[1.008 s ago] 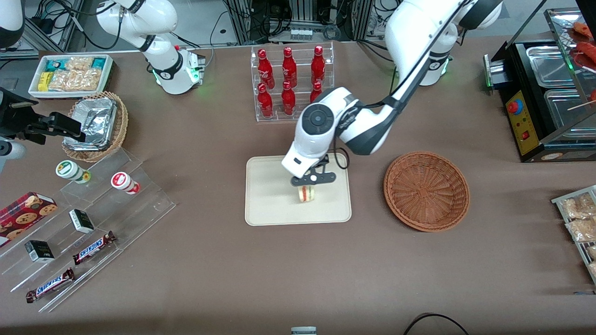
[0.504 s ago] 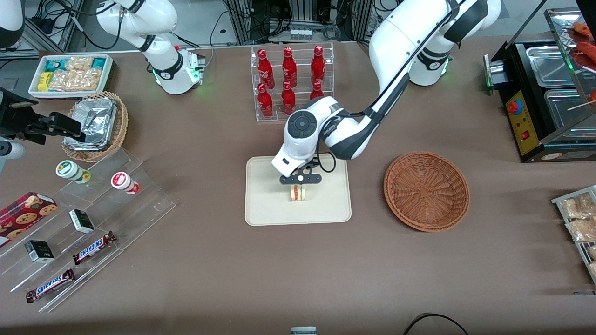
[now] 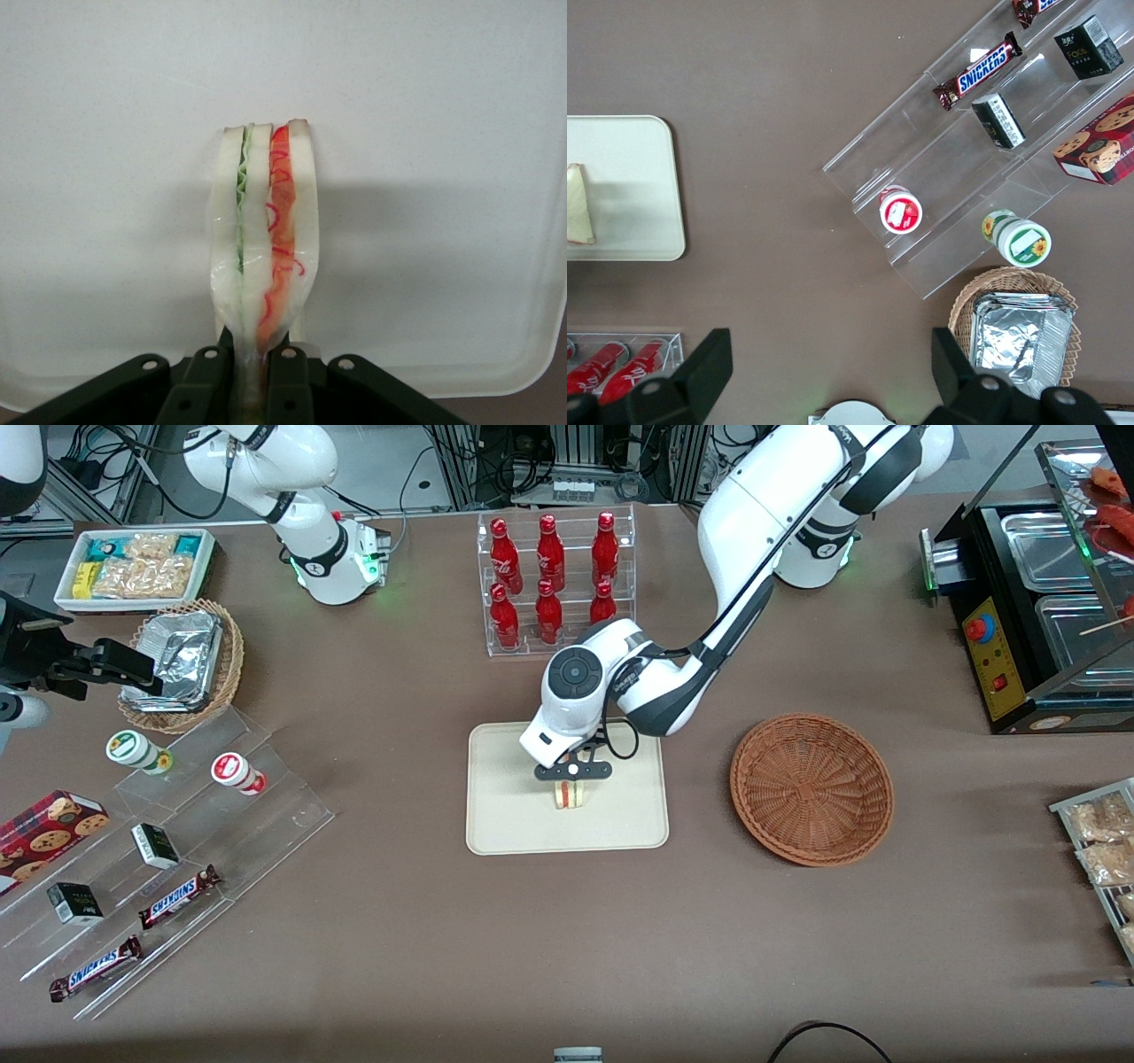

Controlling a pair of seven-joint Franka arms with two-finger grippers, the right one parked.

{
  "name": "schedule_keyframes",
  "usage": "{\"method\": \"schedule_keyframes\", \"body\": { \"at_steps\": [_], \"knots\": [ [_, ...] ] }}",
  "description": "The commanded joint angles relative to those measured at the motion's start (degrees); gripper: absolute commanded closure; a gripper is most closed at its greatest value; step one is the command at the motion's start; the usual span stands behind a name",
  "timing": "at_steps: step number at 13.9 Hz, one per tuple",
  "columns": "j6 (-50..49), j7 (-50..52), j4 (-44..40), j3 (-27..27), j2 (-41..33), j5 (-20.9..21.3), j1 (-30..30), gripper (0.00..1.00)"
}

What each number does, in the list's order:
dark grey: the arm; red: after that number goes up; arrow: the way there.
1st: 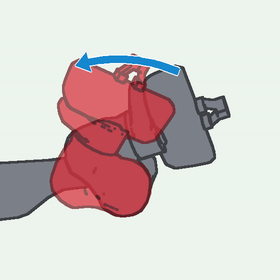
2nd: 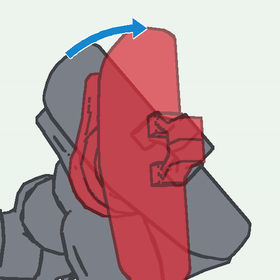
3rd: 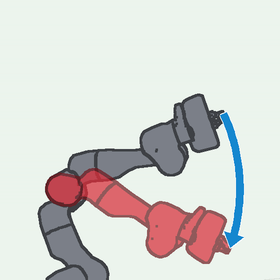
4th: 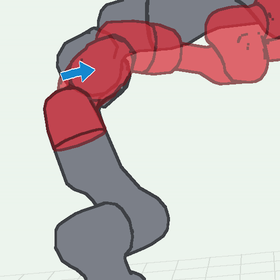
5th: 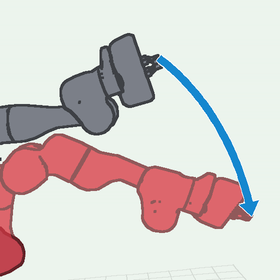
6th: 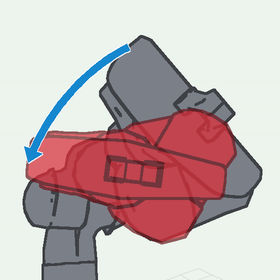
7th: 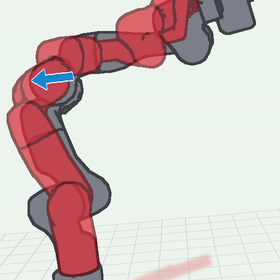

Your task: Place sandwich from basket to tray

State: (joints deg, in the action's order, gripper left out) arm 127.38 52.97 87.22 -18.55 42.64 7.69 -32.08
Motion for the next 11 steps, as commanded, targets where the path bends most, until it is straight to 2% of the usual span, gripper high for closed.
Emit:
{"method": "schedule_keyframes", "body": {
  "at_steps": [1,3,6,11],
  "knots": [
    [0.2,-0.5,-1.1,0.7,0.6,0.8,-1.0,0.00],
    [0.0,0.3,-1.3,0.7,-0.1,0.7,-0.9,0.00],
    [-3.4,0.7,-1.2,0.8,-6.5,0.3,0.0,0.00],
    [-14.6,4.1,-1.0,0.8,-18.9,-0.2,7.9,0.00]
  ]
}}
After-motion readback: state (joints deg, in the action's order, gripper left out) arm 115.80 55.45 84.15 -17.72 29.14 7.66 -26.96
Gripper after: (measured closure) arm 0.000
